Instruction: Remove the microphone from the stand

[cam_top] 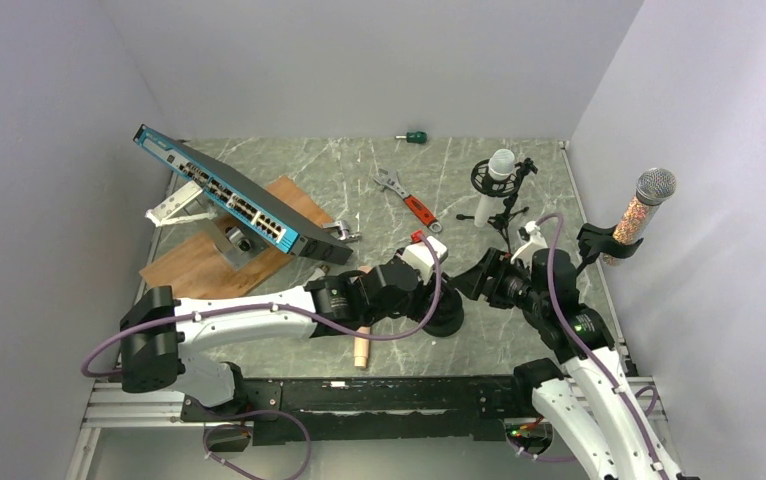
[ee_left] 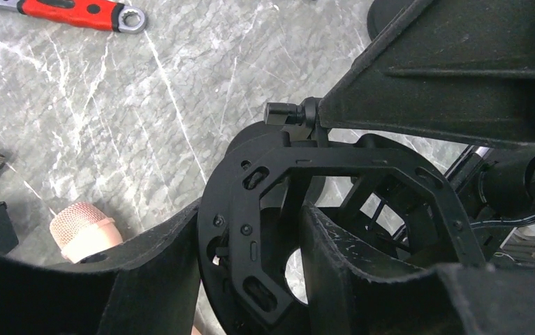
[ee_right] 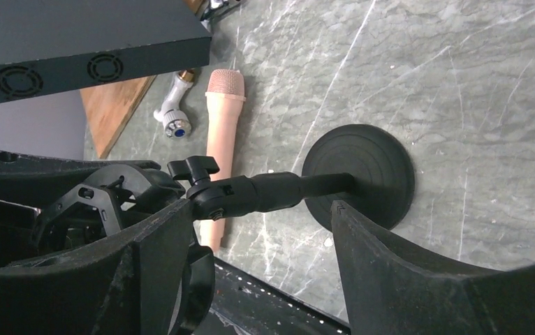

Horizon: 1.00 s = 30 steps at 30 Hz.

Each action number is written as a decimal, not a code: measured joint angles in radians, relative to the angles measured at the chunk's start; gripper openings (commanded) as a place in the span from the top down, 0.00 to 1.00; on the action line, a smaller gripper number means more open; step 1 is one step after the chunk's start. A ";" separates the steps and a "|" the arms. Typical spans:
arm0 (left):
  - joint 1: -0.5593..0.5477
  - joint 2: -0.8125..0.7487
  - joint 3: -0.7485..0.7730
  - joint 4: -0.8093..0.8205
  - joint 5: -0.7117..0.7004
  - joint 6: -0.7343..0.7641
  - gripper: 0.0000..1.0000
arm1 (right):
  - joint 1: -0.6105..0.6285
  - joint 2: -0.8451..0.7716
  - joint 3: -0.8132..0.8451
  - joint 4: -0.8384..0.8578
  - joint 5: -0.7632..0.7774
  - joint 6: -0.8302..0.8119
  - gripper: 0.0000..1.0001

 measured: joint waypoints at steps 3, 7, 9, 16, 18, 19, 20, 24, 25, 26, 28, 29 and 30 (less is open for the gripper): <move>0.000 0.002 0.000 0.001 0.004 0.000 0.37 | 0.000 0.009 0.016 -0.020 0.002 -0.012 0.21; 0.000 0.002 0.006 -0.007 0.008 0.006 0.28 | 0.000 0.042 0.065 -0.072 0.012 -0.039 0.15; 0.000 0.002 0.013 -0.014 0.016 0.010 0.27 | 0.000 0.064 0.113 -0.098 0.016 -0.055 0.14; 0.000 -0.004 0.056 -0.048 0.022 0.039 0.30 | 0.000 0.103 0.278 -0.150 0.023 -0.098 0.10; 0.000 -0.005 0.059 -0.048 0.023 0.040 0.34 | 0.000 0.093 0.318 -0.162 0.026 -0.103 0.08; 0.000 -0.005 0.059 -0.049 0.026 0.041 0.37 | 0.000 0.084 0.334 -0.168 0.029 -0.105 0.08; 0.000 -0.005 0.059 -0.050 0.029 0.041 0.40 | 0.000 0.076 0.346 -0.175 0.034 -0.105 0.07; 0.000 -0.004 0.059 -0.050 0.033 0.045 0.57 | 0.000 0.038 0.391 -0.187 0.056 -0.108 0.07; 0.000 -0.003 0.060 -0.051 0.031 0.048 0.61 | 0.000 0.029 0.401 -0.188 0.062 -0.108 0.07; 0.000 -0.001 0.062 -0.054 0.030 0.050 0.65 | 0.000 0.023 0.409 -0.190 0.069 -0.109 0.07; -0.002 0.006 0.078 -0.064 0.025 0.055 0.70 | 0.000 0.016 0.414 -0.190 0.076 -0.111 0.07; -0.002 0.011 0.087 -0.072 0.020 0.058 0.73 | 0.000 0.016 0.414 -0.195 0.078 -0.111 0.07; -0.002 0.017 0.094 -0.077 0.014 0.060 0.77 | 0.000 0.015 0.414 -0.200 0.080 -0.111 0.07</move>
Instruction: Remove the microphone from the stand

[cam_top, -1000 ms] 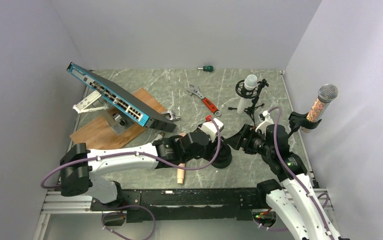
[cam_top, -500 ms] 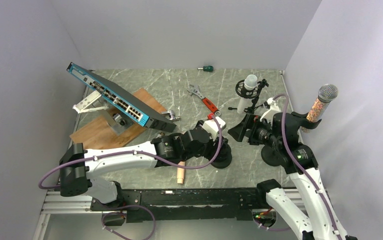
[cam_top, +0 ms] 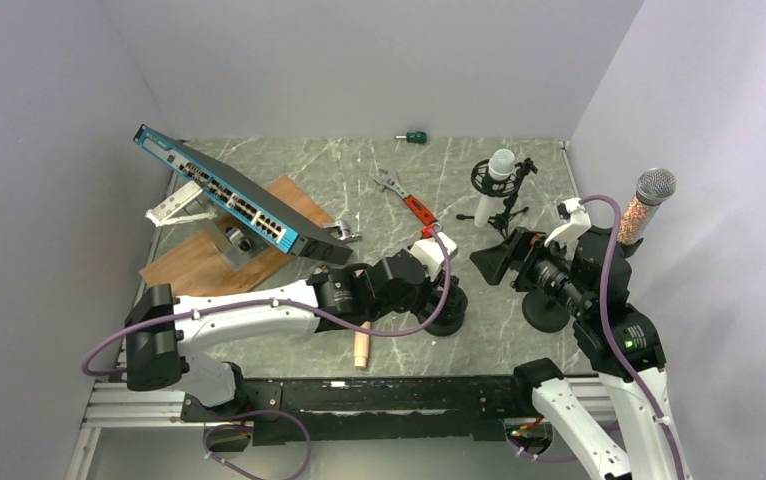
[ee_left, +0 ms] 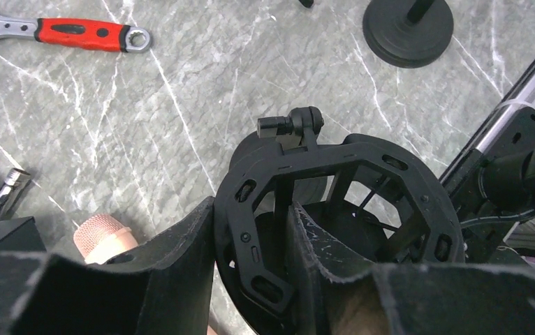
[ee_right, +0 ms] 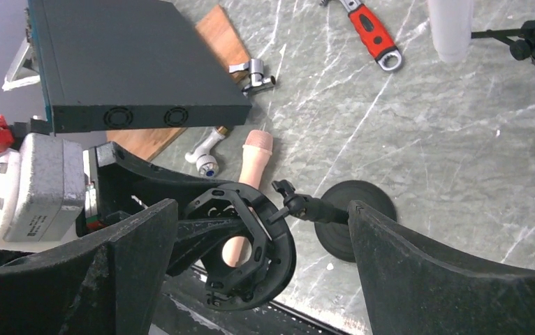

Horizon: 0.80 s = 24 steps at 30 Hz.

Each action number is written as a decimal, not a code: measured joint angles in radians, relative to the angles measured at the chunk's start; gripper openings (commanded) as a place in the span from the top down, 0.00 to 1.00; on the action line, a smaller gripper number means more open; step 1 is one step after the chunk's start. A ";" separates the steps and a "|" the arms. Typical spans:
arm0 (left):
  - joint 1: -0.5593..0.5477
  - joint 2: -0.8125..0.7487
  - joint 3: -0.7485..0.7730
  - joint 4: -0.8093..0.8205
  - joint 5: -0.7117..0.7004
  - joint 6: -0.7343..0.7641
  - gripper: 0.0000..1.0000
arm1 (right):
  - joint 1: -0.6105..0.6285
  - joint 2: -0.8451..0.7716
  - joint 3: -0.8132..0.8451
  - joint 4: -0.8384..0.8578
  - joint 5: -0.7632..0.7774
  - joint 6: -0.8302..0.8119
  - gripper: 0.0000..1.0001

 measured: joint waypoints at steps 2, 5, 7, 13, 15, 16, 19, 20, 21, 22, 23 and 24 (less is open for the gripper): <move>0.000 0.010 0.016 -0.015 -0.015 0.004 0.80 | 0.000 -0.001 0.000 -0.014 0.010 0.000 0.07; -0.002 0.022 0.037 -0.031 -0.051 0.009 0.81 | 0.000 -0.005 0.000 -0.036 0.022 0.000 0.06; 0.001 0.023 0.047 -0.040 -0.073 0.020 0.82 | 0.000 -0.005 0.000 -0.045 0.027 -0.001 0.06; 0.108 0.023 0.092 -0.082 -0.067 0.048 0.83 | 0.000 -0.001 0.032 -0.088 0.066 -0.009 0.06; 0.166 0.023 0.110 -0.083 -0.059 0.056 0.84 | 0.000 0.000 0.050 -0.093 0.076 -0.011 0.06; 0.203 0.024 0.124 -0.084 -0.053 0.059 0.84 | 0.000 0.000 0.058 -0.095 0.079 -0.011 0.05; 0.294 0.031 0.169 -0.080 -0.039 0.068 0.84 | 0.000 0.000 0.067 -0.095 0.097 -0.011 0.05; 0.329 0.038 0.190 -0.075 -0.032 0.075 0.84 | 0.000 0.000 0.068 -0.095 0.101 -0.011 0.05; 0.354 0.045 0.207 -0.069 -0.028 0.078 0.84 | 0.000 0.000 0.069 -0.097 0.103 -0.011 0.05; 0.391 0.055 0.229 -0.060 -0.024 0.082 0.84 | 0.000 0.001 0.071 -0.100 0.105 -0.011 0.05; 0.415 0.063 0.243 -0.054 -0.019 0.083 0.84 | 0.000 0.003 0.074 -0.104 0.108 -0.011 0.05; 0.447 0.075 0.261 -0.046 -0.015 0.084 0.84 | 0.000 0.005 0.079 -0.105 0.111 -0.011 0.05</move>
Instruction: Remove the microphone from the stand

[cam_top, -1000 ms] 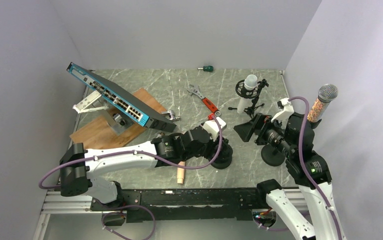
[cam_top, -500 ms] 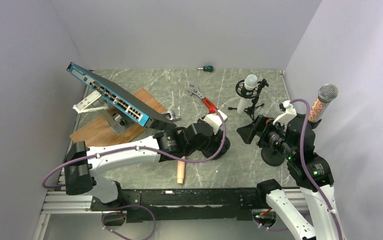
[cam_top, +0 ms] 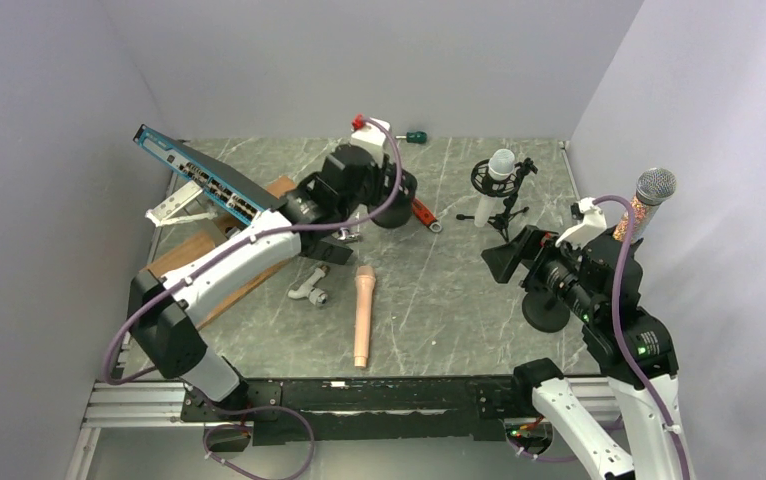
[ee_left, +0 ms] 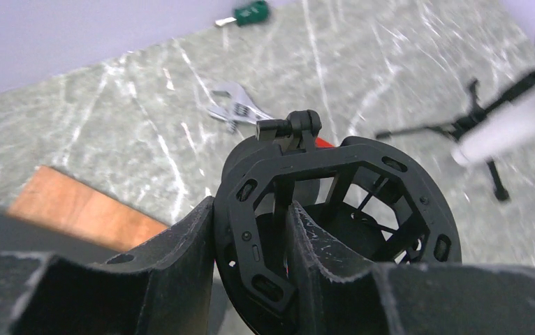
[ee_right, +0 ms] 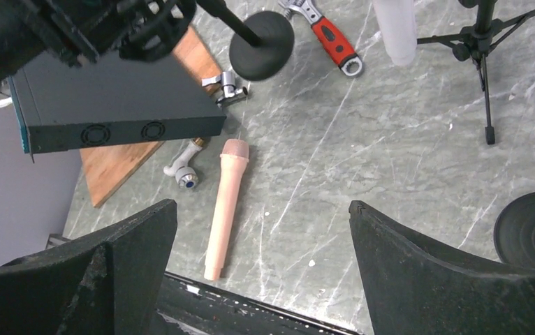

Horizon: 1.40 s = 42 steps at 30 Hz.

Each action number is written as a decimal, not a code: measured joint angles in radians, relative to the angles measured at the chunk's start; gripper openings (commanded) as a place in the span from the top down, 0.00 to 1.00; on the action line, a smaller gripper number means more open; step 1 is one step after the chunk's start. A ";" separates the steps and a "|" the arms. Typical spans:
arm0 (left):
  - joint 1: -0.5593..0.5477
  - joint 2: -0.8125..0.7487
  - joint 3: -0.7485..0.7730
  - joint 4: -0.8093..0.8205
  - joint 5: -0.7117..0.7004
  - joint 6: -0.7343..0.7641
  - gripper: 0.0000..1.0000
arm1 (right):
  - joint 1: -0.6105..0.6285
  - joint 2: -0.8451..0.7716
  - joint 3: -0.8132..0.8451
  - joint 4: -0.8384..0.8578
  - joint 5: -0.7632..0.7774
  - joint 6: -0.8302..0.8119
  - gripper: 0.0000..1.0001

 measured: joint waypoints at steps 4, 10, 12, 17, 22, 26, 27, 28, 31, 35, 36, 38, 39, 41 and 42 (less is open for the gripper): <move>0.108 0.065 0.070 0.019 0.016 0.000 0.82 | 0.000 0.009 0.023 -0.001 0.009 0.000 0.05; 0.253 0.193 0.182 0.021 0.080 -0.002 0.81 | 0.000 0.010 0.060 -0.012 0.020 0.000 0.05; 0.300 0.232 0.209 0.019 0.106 -0.008 0.80 | 0.000 0.010 0.070 -0.016 0.028 0.000 0.05; 0.394 0.309 0.258 -0.006 0.154 -0.030 0.80 | 0.000 0.010 0.080 -0.041 0.043 0.001 0.05; 0.420 0.370 0.309 -0.039 0.170 -0.035 0.49 | 0.000 0.006 0.080 -0.053 0.044 0.004 0.05; 0.414 0.372 0.308 -0.030 0.196 -0.040 0.25 | 0.000 0.002 0.080 -0.054 0.043 0.006 0.05; 0.413 0.369 0.307 -0.023 0.204 -0.044 0.22 | 0.000 0.002 0.080 -0.054 0.043 0.008 0.05; 0.412 0.367 0.307 -0.013 0.210 -0.048 0.20 | 0.000 0.002 0.080 -0.054 0.043 0.008 0.05; 0.409 0.359 0.308 -0.009 0.217 -0.051 0.05 | 0.000 0.002 0.081 -0.054 0.043 0.008 0.05; 0.410 0.336 0.323 -0.039 0.229 -0.049 0.01 | 0.000 0.005 0.085 -0.053 0.042 0.008 0.05; 0.410 0.329 0.337 -0.053 0.233 -0.049 0.01 | 0.000 0.005 0.086 -0.052 0.042 0.008 0.05; 0.411 0.309 0.383 -0.092 0.248 -0.049 0.01 | 0.000 0.007 0.086 -0.052 0.042 0.008 0.05; 0.412 0.296 0.396 -0.105 0.256 -0.049 0.00 | 0.000 0.010 0.087 -0.051 0.043 0.008 0.05; 0.412 0.246 0.417 -0.128 0.285 -0.050 0.01 | 0.000 0.025 0.100 -0.052 0.051 0.008 0.05; 0.412 0.206 0.418 -0.138 0.307 -0.052 0.00 | 0.000 0.036 0.108 -0.050 0.056 0.008 0.05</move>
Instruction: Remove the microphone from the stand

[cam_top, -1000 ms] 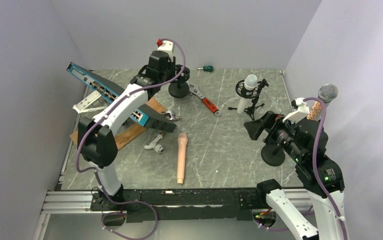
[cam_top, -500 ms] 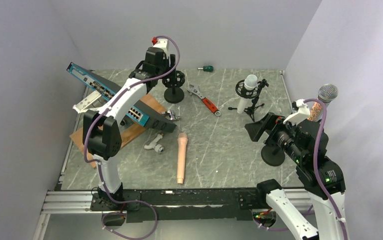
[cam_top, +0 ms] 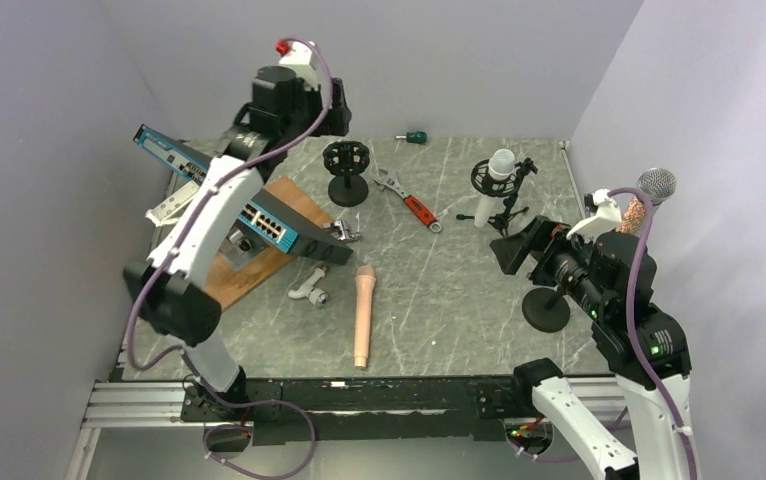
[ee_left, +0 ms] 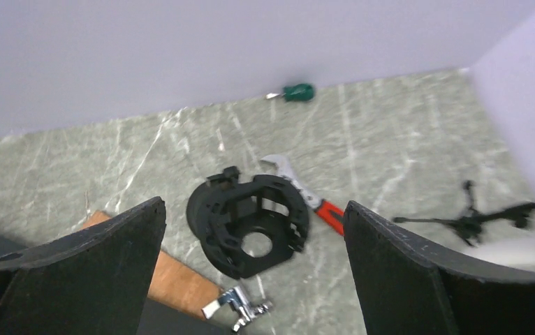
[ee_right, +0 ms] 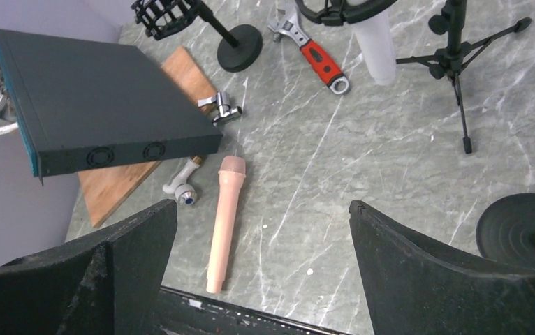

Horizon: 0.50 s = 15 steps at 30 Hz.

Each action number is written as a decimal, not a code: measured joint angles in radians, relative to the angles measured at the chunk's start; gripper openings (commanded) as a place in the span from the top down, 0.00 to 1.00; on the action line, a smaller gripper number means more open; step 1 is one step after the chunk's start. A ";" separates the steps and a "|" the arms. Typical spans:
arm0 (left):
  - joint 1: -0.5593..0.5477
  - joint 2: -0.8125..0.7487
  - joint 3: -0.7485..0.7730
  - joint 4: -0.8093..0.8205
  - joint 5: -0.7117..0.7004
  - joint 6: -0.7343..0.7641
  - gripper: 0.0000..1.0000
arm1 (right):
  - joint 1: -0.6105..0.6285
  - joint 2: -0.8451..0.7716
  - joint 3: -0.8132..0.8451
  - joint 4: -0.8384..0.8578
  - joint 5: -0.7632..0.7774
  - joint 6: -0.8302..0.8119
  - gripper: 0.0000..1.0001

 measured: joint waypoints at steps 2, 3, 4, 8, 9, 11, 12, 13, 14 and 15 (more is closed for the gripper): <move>0.000 -0.071 0.000 -0.017 0.045 -0.005 0.01 | 0.000 0.026 0.018 0.002 0.010 -0.001 0.05; 0.000 -0.116 -0.003 -0.017 0.076 -0.009 0.01 | 0.000 0.043 0.027 0.006 0.014 -0.005 0.05; 0.000 -0.160 -0.010 -0.013 0.109 -0.013 0.01 | 0.000 0.062 0.034 0.012 0.016 -0.009 0.05; 0.000 -0.339 -0.065 -0.004 0.264 -0.035 0.01 | 0.000 0.156 0.072 0.024 0.044 -0.047 0.05; -0.001 -0.372 -0.078 -0.003 0.298 -0.036 0.01 | 0.000 0.180 0.085 0.024 0.054 -0.058 0.05; -0.002 -0.426 -0.114 0.000 0.348 -0.029 0.01 | 0.000 0.237 0.126 0.028 0.082 -0.086 0.06; -0.004 -0.455 -0.144 0.004 0.366 -0.023 0.01 | 0.000 0.260 0.144 0.036 0.093 -0.100 0.06; -0.005 -0.480 -0.175 0.010 0.376 -0.016 0.01 | 0.000 0.287 0.162 0.048 0.109 -0.117 0.07; -0.005 -0.507 -0.217 0.018 0.383 -0.003 0.01 | 0.000 0.310 0.175 0.059 0.123 -0.132 0.08; -0.005 -0.529 -0.254 0.021 0.385 0.003 0.00 | 0.000 0.332 0.184 0.070 0.139 -0.148 0.09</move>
